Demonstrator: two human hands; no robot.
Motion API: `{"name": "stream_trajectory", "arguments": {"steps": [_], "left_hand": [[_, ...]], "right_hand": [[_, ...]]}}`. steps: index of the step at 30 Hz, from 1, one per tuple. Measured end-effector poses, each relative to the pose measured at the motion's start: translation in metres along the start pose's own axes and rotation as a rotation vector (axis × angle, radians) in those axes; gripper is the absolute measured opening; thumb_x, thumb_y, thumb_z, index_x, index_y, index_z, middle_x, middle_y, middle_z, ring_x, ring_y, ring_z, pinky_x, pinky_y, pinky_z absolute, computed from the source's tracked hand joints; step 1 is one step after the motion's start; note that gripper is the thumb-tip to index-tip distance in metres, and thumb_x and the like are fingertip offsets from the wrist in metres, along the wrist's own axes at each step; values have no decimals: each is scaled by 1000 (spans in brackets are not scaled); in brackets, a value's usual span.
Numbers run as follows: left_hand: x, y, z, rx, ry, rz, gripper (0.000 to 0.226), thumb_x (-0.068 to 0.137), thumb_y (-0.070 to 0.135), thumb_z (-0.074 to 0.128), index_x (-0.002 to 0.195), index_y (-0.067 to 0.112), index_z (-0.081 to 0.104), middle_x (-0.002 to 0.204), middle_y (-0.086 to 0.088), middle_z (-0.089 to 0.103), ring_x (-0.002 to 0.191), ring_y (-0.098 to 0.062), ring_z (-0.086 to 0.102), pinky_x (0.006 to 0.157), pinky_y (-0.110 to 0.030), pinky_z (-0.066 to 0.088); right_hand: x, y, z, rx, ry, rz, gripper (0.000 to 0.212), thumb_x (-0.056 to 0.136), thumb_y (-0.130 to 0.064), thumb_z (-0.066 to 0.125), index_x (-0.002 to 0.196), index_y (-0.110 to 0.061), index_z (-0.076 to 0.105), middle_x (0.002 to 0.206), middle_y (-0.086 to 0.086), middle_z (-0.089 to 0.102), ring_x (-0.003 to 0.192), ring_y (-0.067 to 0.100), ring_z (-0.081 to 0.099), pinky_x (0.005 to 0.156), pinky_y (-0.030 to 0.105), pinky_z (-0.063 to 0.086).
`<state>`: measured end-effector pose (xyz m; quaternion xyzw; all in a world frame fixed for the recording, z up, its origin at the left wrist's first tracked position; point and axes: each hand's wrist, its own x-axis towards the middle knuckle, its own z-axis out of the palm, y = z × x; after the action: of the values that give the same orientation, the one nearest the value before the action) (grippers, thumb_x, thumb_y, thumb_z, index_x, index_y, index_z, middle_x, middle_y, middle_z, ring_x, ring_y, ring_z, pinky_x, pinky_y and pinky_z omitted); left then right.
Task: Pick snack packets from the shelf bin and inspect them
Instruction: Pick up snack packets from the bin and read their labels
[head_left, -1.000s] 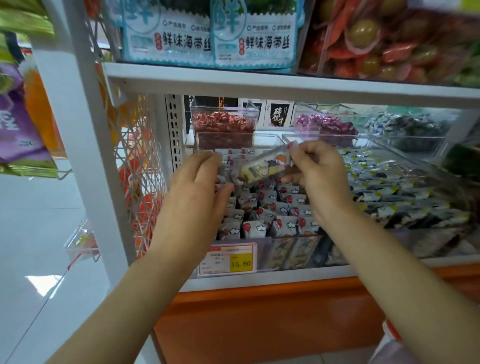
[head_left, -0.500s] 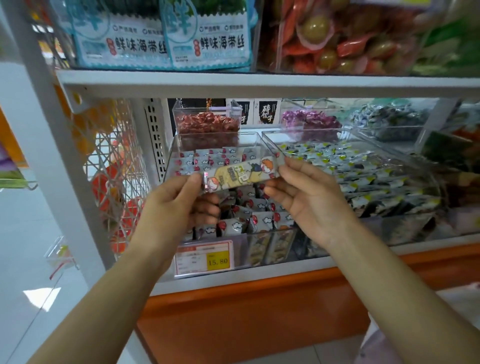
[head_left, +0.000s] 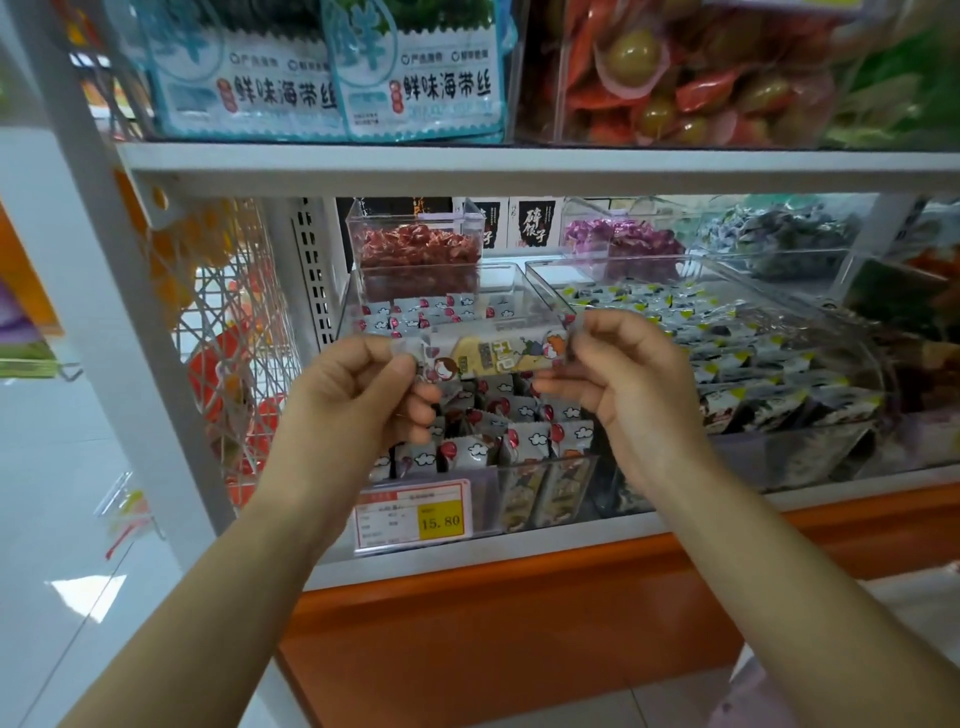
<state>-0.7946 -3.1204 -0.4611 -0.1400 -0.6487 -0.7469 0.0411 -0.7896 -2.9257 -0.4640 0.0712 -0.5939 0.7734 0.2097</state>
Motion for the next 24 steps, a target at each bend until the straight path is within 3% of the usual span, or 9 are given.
{"name": "stream_trajectory", "arguments": {"steps": [3,7,10,12,15,18,20,22,24], "left_hand": [[-2,0,0,182,31,108,20,92,1,49,83,15,60,65,-3,69,59,-14,67,55,-18,54],[-2,0,2,148,37,32,16,87,0,57,90,15,58,85,-5,71,73,-16,71,62,-20,56],[-2,0,1,183,39,31,19,82,19,66,99,19,57,92,-4,70,76,-14,71,66,-20,56],[-2,1,1,221,36,54,19,84,20,63,103,22,59,90,-1,71,76,-11,71,65,-16,54],[-2,1,0,260,2,61,18,84,18,63,102,22,63,91,2,71,78,-8,70,67,-14,53],[-2,3,-1,269,-36,84,17,81,15,65,94,27,64,86,6,71,78,-9,70,65,-14,54],[-2,2,-1,324,-58,99,18,81,16,66,93,29,64,86,5,70,79,-12,70,68,-22,57],[-3,2,0,387,-80,96,17,80,21,67,95,27,63,89,4,69,82,-16,68,73,-34,59],[-3,2,1,430,-86,88,18,78,29,67,95,25,62,90,4,67,86,-14,66,78,-37,57]], "right_hand": [[-2,-2,-1,-155,-24,-82,12,83,-24,65,76,-14,65,65,-5,64,60,18,67,61,35,60],[-3,2,0,-296,-50,-139,8,87,-7,62,88,-14,63,91,6,65,80,20,69,66,27,58],[-4,3,1,-385,-91,-142,21,87,-8,62,95,-26,68,97,-7,67,92,13,66,76,28,57],[-5,3,1,-416,-97,-140,19,86,-14,64,92,-31,70,92,-13,70,87,7,66,77,24,56],[-5,2,2,-466,-89,-167,11,83,-18,68,86,-28,71,79,-20,69,76,-2,64,67,12,51],[-4,2,1,-472,-65,-162,10,81,-15,69,78,-24,70,72,-15,68,69,0,63,62,16,51],[-3,2,0,-493,-33,-171,14,82,-15,68,71,-24,68,68,-10,67,67,5,62,62,21,53],[-3,2,0,-537,-3,-211,17,83,-14,67,68,-22,66,64,-9,64,63,3,59,60,17,50],[-4,0,2,-578,-10,-254,17,84,-13,67,69,-21,65,65,-10,62,61,1,58,58,11,46]]}}
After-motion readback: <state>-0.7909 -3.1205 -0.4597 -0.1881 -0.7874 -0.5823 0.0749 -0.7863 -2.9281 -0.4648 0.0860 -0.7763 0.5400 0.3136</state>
